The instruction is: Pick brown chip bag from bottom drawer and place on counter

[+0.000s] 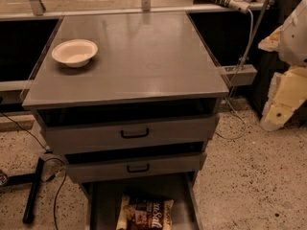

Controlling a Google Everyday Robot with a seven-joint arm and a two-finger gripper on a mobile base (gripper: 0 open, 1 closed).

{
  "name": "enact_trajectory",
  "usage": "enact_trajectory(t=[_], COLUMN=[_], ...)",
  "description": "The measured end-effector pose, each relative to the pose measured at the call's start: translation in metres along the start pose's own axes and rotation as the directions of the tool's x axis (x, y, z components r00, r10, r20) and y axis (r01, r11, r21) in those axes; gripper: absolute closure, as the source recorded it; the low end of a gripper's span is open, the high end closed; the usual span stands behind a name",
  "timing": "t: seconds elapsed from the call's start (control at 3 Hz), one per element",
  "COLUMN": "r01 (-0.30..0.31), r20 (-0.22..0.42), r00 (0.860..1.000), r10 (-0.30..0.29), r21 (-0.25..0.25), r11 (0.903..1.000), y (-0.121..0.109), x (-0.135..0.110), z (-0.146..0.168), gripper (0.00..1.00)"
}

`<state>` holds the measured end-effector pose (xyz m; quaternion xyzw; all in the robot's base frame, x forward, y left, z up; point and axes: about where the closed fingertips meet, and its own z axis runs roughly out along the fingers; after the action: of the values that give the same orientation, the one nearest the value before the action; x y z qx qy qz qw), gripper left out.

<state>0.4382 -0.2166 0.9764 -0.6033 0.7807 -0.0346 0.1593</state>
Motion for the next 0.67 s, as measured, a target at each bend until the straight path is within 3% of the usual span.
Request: enact_trajectory(t=[0.67], r01=[0.014], r20=[0.007], r00=[1.0], r10=[-0.014], r21=[-0.006], r11=[0.9999], y=[0.008], x=[0.0], z=[0.01], gripper=[0.0])
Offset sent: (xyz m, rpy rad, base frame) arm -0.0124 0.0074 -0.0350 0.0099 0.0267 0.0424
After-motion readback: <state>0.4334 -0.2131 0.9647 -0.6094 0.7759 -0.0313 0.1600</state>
